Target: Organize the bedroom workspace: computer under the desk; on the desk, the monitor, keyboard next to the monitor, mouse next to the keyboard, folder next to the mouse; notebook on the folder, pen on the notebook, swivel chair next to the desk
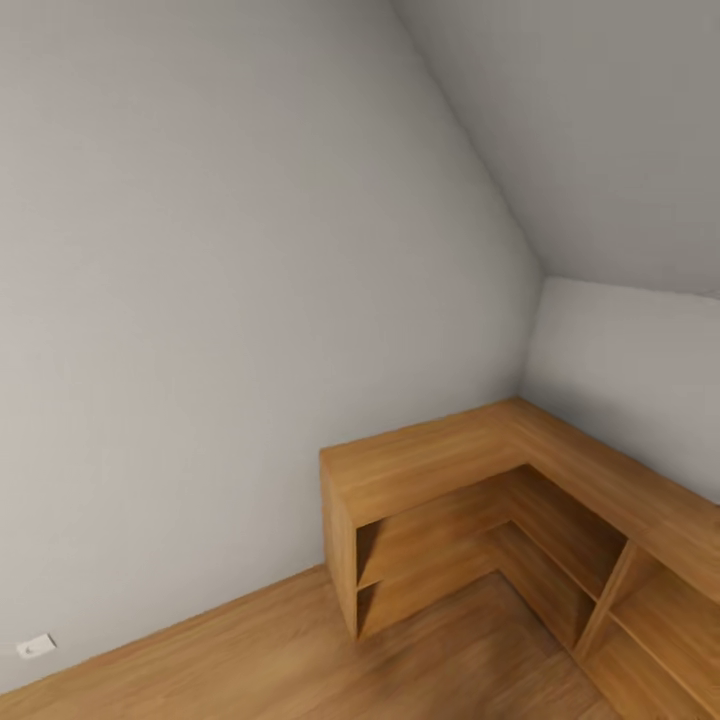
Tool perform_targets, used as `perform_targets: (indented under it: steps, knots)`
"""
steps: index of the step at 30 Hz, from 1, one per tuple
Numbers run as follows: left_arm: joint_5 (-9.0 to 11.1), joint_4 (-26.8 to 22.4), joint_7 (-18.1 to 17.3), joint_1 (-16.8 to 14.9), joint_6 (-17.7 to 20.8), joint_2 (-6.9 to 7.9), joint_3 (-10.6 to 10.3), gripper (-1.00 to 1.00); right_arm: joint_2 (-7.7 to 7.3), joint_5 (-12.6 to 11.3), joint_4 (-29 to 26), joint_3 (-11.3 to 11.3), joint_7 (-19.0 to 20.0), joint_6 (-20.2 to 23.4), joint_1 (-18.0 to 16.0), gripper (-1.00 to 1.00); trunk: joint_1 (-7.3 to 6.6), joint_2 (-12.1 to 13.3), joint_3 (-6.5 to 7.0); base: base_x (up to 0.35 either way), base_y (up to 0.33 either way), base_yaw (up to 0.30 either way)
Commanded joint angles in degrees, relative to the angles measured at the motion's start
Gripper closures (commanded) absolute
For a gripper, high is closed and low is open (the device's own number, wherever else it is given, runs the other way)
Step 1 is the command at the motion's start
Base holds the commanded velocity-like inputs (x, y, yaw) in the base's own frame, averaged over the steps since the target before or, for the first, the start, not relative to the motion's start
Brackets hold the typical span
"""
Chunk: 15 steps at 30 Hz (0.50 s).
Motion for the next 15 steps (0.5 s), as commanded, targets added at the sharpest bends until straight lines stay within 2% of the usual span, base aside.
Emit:
perform_targets:
  steps: [1, 6, 15]
  knots:
    - [0.2, 0.0, 0.3, 0.0, -0.1, -0.01, -0.5, -1.00, 0.04, -0.5, 0.1, 0.5, 0.0, -0.2, 0.0, -1.00, 0.05, 0.0, -0.02, 0.313, 0.000, -0.279]
    - [0.2, 0.0, 0.3, 0.0, 0.0, -0.01, -0.5, -1.00, 0.04, -0.5, 0.1, 0.5, 0.0, -0.2, 0.0, -1.00, 0.05, 0.0, -0.02, 0.233, 0.000, -0.279]
    - [0.2, 0.0, 0.3, 0.0, -0.1, -0.01, -0.5, -1.00, 0.07, -0.6, 0.1, 0.5, 0.0, 0.0, 0.0, -1.00, 0.05, 0.0, -0.02, 0.051, 0.000, -0.280]
